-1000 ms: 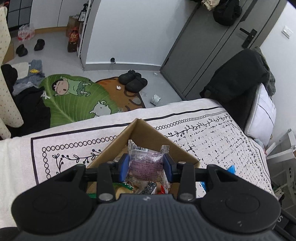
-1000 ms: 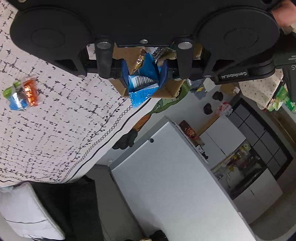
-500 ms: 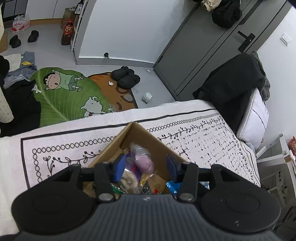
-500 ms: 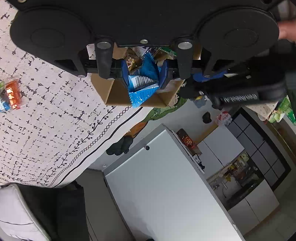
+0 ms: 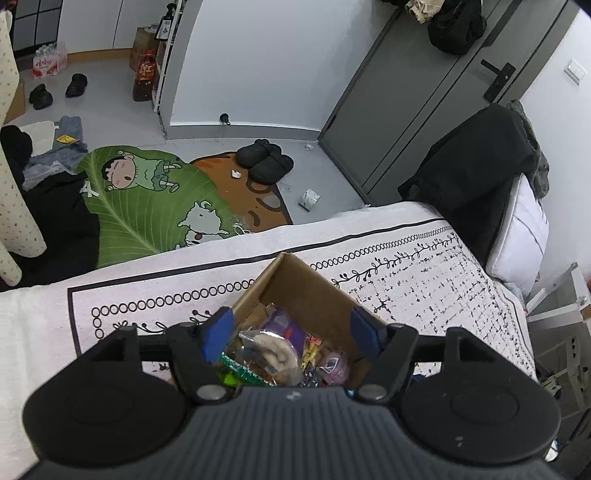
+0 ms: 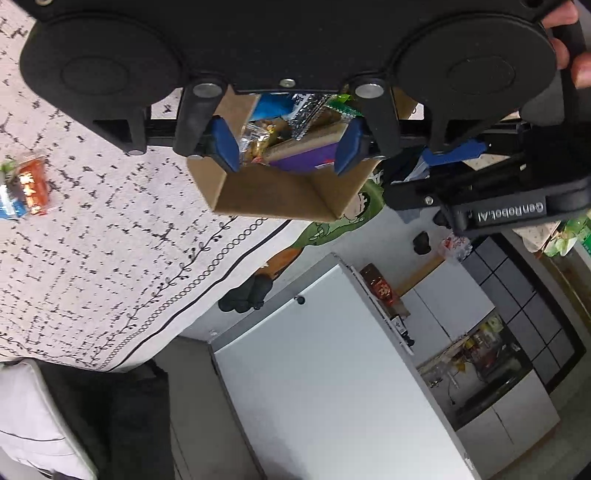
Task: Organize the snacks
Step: 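Carry both packets over the cardboard box and open both grippers, then move both open grippers back to the last snacks on the bed, then grasp the blue-green candy with the right gripper while the left grasps the orange candy, then carry both candies over the cardboard box and open both grippers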
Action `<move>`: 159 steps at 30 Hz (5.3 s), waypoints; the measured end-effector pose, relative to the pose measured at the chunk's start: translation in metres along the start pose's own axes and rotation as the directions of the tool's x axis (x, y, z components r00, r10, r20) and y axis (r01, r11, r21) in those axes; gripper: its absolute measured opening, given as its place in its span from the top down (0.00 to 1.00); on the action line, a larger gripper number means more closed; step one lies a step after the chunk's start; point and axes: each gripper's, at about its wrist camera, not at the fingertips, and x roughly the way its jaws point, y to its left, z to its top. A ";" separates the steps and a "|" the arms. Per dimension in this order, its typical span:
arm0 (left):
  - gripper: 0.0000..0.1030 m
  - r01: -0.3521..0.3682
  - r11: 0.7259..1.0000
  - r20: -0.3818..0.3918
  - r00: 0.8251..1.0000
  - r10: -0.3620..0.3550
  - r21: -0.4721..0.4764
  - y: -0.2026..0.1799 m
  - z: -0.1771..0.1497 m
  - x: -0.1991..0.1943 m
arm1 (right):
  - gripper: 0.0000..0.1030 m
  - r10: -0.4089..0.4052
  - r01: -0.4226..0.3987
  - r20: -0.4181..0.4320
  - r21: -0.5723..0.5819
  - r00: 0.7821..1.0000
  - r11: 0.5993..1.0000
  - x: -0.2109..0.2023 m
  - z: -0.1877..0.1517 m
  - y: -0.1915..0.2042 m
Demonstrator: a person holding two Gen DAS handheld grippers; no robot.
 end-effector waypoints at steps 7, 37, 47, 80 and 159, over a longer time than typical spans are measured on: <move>0.21 -0.015 0.999 -0.010 1.000 0.015 0.049 -0.015 -0.005 -0.006 | 0.30 -0.041 0.041 0.020 0.014 0.999 0.999 -0.025 0.011 -0.013; 0.00 0.050 0.985 0.063 0.996 -0.061 0.168 -0.108 -0.047 -0.030 | 0.00 -0.203 0.192 0.094 0.115 0.975 0.975 -0.117 0.033 -0.097; 0.00 0.085 0.974 0.022 0.996 -0.091 0.212 -0.141 -0.061 -0.025 | 0.00 -0.215 0.193 0.106 0.190 0.971 0.963 -0.135 0.037 -0.132; 0.39 0.204 0.957 -0.195 0.967 -0.164 0.207 -0.213 -0.100 0.098 | 0.24 -0.281 0.241 -0.008 0.538 0.960 0.808 -0.096 0.027 -0.245; 0.83 0.112 0.990 -0.038 0.993 -0.109 0.083 -0.079 -0.020 0.008 | 0.75 -0.115 0.110 0.035 0.127 0.993 0.986 -0.045 0.041 -0.082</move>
